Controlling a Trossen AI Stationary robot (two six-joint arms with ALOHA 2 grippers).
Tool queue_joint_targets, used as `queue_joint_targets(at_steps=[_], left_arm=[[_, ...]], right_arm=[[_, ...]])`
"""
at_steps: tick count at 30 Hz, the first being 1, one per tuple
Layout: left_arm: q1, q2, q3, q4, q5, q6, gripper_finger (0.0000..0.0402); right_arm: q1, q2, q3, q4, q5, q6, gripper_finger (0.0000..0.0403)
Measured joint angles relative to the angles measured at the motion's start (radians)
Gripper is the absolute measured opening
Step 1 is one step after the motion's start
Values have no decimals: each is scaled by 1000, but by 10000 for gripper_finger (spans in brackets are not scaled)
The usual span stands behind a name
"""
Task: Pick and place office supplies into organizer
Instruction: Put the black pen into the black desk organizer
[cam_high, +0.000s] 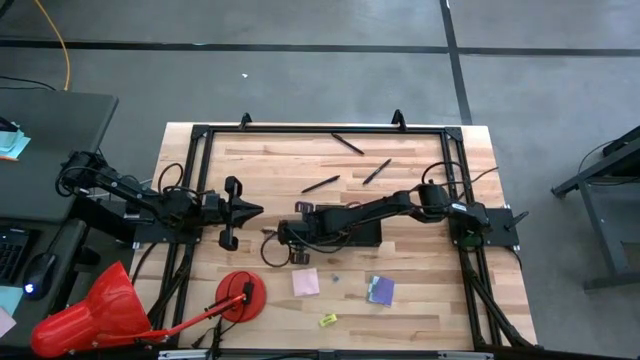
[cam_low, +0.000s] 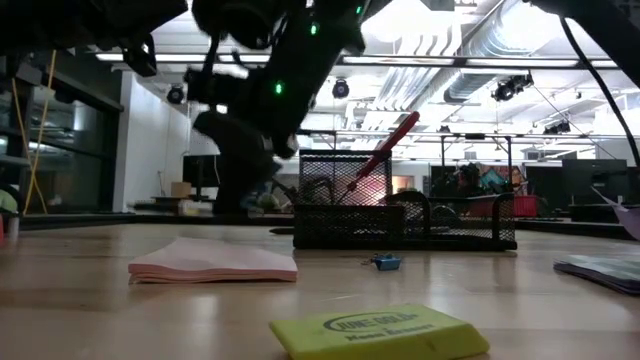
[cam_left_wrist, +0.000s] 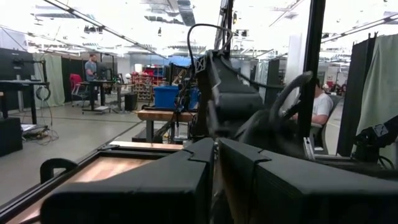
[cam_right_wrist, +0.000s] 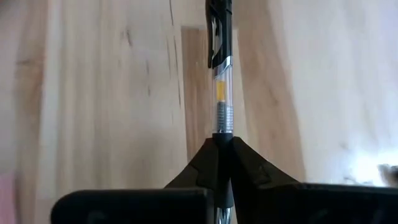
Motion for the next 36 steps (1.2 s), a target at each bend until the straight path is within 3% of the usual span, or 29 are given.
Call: queue_joint_targets(at_steps=[5, 17, 21, 27, 36], left_arm=[[0, 0, 0, 0, 0, 0, 17], [2, 0, 0, -16, 9, -4, 23], [2, 1, 0, -32, -46, -23, 60], [2, 1, 0, -51, -45, -85, 126], [2, 1, 0, -53, -34, -76, 173]], right_arm=[[30, -40, 0, -52, 54, 19, 2], [137, -90, 1, -303, 349, 158, 2], [164, -90, 1, -377, 424, 232, 1], [229, -93, 1, -395, 576, 265, 1], [294, -132, 1, -537, 720, 454, 1]])
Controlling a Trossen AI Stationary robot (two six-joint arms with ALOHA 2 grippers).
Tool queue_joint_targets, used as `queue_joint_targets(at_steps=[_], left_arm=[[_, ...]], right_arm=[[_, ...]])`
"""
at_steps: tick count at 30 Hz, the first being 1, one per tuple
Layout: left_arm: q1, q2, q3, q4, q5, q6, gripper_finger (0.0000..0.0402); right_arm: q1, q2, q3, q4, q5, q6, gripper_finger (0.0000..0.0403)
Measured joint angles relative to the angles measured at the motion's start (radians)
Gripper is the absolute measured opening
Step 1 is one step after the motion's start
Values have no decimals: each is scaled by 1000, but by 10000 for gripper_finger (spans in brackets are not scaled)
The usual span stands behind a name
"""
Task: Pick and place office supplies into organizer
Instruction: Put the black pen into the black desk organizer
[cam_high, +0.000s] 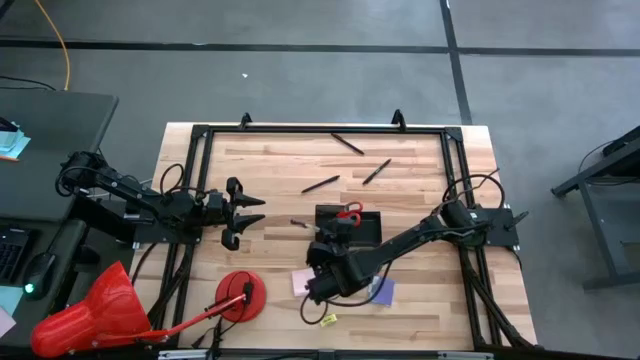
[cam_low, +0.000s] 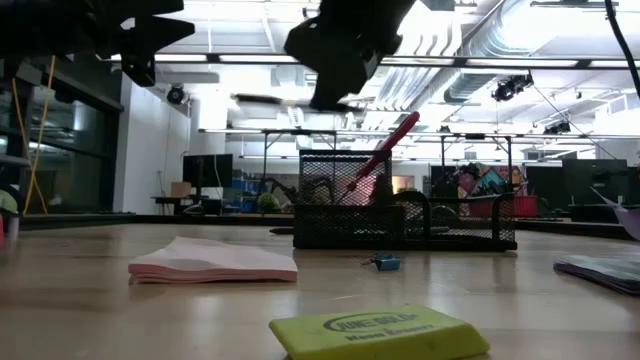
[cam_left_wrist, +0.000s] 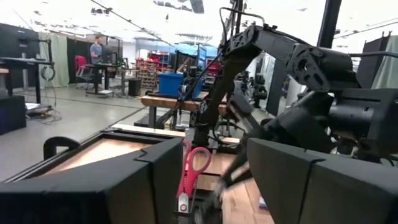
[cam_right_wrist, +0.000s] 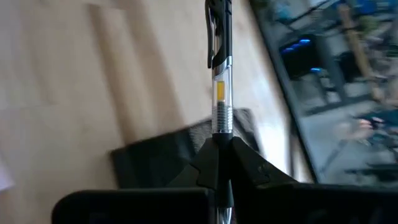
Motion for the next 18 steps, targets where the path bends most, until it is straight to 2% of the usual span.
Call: queue_joint_targets(at_steps=[6, 10, 14, 18], left_arm=[[0, 0, 0, 5, 4, 51, 194], [0, 0, 0, 7, 27, 80, 194], [0, 0, 0, 7, 39, 81, 188], [0, 0, 0, 9, 38, 87, 184]], right_arm=[[62, -7, 0, -184, 186, 235, 1], [107, -8, 0, -305, 312, 407, 0], [161, -8, 0, -380, 334, 538, 0], [209, -8, 0, -288, 317, 477, 0]])
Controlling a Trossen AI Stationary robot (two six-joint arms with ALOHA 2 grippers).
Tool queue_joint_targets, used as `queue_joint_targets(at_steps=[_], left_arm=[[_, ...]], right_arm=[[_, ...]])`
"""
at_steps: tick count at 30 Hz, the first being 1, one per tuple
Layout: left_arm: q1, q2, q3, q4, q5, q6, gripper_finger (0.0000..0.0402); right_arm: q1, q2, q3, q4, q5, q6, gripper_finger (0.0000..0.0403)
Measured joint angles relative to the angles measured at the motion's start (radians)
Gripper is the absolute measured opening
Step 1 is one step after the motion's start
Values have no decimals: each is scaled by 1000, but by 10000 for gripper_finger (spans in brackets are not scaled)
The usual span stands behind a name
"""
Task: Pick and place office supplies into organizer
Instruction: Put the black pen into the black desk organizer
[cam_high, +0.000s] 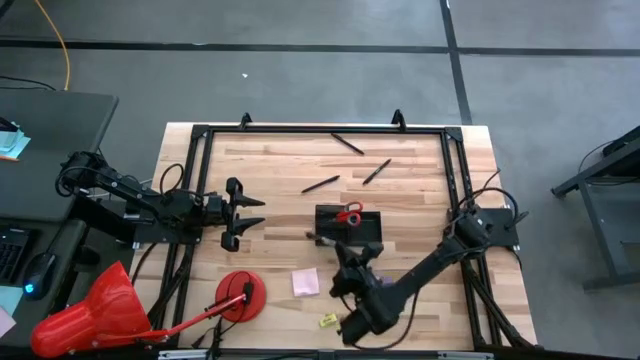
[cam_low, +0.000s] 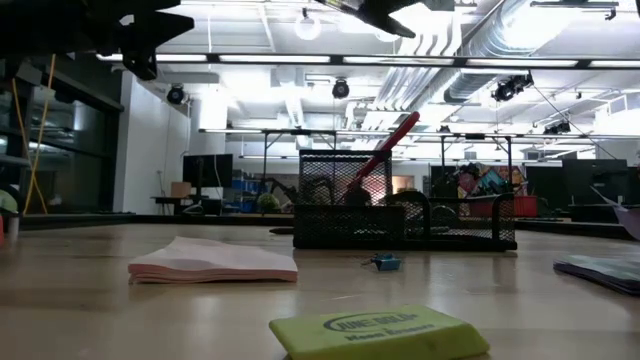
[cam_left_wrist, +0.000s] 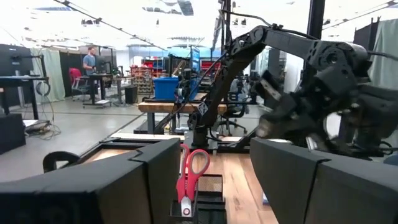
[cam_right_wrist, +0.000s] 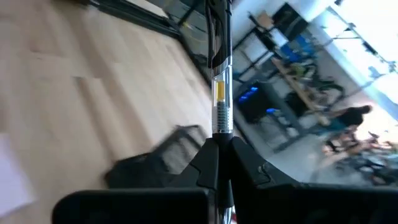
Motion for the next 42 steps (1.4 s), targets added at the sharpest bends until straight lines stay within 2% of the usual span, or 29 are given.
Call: queue_joint_targets(at_steps=[5, 9, 13, 18, 20, 23, 26, 29, 32, 34, 37, 42], left_arm=[[0, 0, 0, 4, -4, 17, 184], [0, 0, 0, 3, -4, 19, 183], [0, 0, 0, 0, -4, 19, 182], [0, 0, 0, -8, 3, 19, 182], [0, 0, 0, -10, 20, 19, 182], [0, 0, 0, -1, 105, 29, 182], [0, 1, 0, 19, 231, 65, 182], [-1, 6, 0, 27, 274, 94, 182], [0, 24, 0, 51, 298, 106, 182], [0, 59, 0, 81, 268, 101, 182], [1, 132, 16, 98, 170, 97, 182], [0, 294, 93, 174, 172, 103, 182]], right_arm=[[13, 2, -33, 292, -101, -277, 0], [2, -35, -141, 591, -173, -477, 0], [-40, -137, -373, 1117, -399, -765, 0], [-47, -322, -664, 1601, -387, -963, 0], [-45, -368, -772, 1745, -381, -1020, 0], [-77, -425, -915, 1957, -459, -1085, 0], [-130, -451, -1027, 2174, -605, -1156, 0], [-172, -448, -1086, 2288, -740, -1234, 0], [-225, -450, -1088, 2302, -839, -1267, 0], [-254, -449, -1082, 2288, -891, -1290, 0], [-284, -449, -1065, 2289, -953, -1299, 0], [-327, -441, -1066, 2290, -1031, -1298, 0]])
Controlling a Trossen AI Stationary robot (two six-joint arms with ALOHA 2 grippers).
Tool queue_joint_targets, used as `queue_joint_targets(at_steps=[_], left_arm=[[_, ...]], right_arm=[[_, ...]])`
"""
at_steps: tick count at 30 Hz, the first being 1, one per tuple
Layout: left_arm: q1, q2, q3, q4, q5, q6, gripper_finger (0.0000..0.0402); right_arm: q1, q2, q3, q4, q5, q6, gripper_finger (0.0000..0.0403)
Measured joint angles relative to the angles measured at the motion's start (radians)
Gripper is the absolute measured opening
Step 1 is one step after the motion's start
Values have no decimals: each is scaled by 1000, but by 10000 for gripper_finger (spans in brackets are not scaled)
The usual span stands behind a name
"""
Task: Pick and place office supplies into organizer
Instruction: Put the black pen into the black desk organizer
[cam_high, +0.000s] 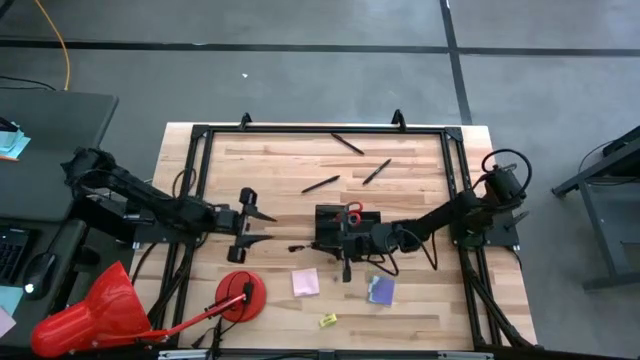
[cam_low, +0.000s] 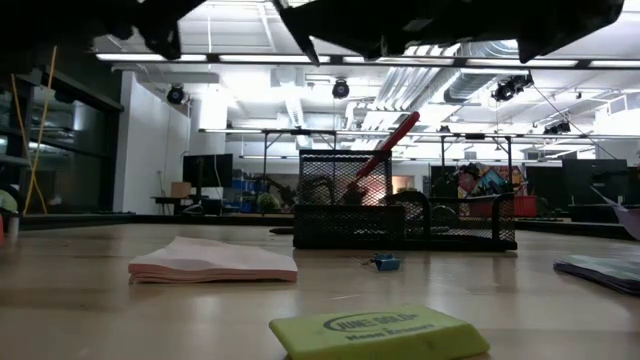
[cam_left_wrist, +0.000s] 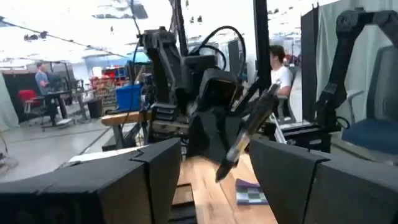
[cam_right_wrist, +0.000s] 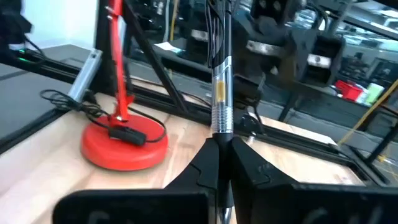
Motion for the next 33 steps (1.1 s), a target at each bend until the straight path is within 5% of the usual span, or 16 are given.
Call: queue_joint_targets(at_steps=[11, 22, 33], left_arm=[[0, 271, 146, 67, 85, 44, 182], [-1, 296, 163, 138, 241, 46, 182], [0, 296, 164, 135, 173, 55, 182]], right_arm=[[-1, 0, 0, 12, -7, -30, 0], [-3, 0, 0, 26, -24, -24, 0], [-67, 1, 0, 24, -119, 72, 0]])
